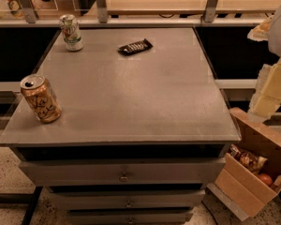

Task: Pick orange can

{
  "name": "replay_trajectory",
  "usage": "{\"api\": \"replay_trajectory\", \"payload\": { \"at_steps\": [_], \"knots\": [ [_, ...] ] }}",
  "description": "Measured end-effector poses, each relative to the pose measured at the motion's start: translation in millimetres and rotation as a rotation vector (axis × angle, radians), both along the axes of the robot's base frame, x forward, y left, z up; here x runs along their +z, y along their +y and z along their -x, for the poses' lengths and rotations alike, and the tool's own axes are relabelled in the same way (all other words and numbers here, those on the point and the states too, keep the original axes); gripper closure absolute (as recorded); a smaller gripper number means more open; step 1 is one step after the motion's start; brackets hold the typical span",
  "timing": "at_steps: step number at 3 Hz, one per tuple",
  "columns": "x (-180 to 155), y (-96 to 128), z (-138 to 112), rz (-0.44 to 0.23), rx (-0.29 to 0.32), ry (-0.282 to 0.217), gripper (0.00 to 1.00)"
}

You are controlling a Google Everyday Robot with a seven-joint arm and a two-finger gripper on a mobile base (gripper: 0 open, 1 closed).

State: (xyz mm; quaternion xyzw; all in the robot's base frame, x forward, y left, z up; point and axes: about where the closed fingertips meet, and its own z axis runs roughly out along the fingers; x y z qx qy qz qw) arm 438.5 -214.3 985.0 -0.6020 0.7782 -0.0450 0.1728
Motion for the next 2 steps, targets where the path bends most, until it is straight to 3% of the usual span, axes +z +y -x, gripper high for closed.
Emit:
{"api": "replay_trajectory", "payload": {
  "at_steps": [2],
  "knots": [
    [0.6,8.8,-8.3,-0.037,0.001,-0.024,0.0]
  ]
}}
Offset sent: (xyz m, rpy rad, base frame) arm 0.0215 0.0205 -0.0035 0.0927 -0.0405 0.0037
